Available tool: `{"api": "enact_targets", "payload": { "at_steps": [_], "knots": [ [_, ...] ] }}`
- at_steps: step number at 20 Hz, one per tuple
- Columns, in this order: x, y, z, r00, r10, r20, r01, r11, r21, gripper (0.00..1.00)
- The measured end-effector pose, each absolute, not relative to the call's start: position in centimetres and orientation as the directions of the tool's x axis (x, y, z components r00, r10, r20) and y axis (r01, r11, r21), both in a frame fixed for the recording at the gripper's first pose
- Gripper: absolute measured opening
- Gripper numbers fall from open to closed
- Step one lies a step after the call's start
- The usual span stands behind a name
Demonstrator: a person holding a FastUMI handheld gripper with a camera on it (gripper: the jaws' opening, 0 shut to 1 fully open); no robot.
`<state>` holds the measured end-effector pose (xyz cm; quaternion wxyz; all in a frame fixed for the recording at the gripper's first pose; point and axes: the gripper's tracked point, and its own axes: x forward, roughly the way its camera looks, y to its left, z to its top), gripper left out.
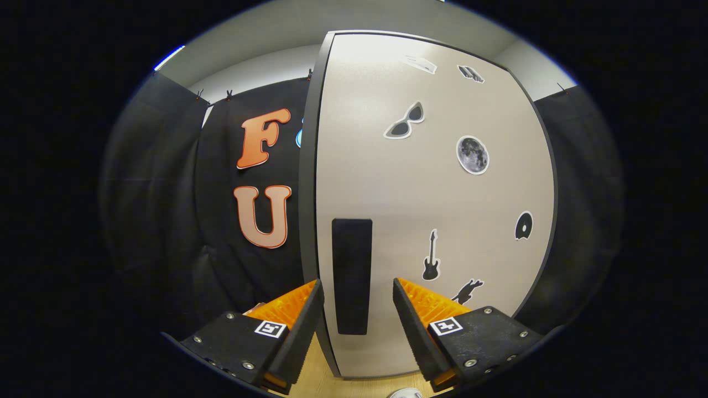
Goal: Open the shoe cabinet door, grab the shoes and put them into the shoe cabinet, then close the shoe cabinet door.
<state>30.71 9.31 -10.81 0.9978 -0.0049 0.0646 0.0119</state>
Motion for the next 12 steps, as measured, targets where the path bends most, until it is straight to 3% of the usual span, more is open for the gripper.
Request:
{"api": "enact_targets", "payload": {
  "at_steps": [5, 6, 12],
  "knots": [
    [31.34, 9.70, -11.17, 0.992, 0.037, -0.124, -0.039, 0.999, -0.013, 0.53],
    [31.00, 9.77, -10.97, 0.992, 0.038, -0.121, -0.040, 0.999, -0.008, 0.41],
    [30.56, 9.59, -10.97, 0.990, 0.055, -0.133, -0.056, 0.998, -0.006, 0.35]
  ]
}}
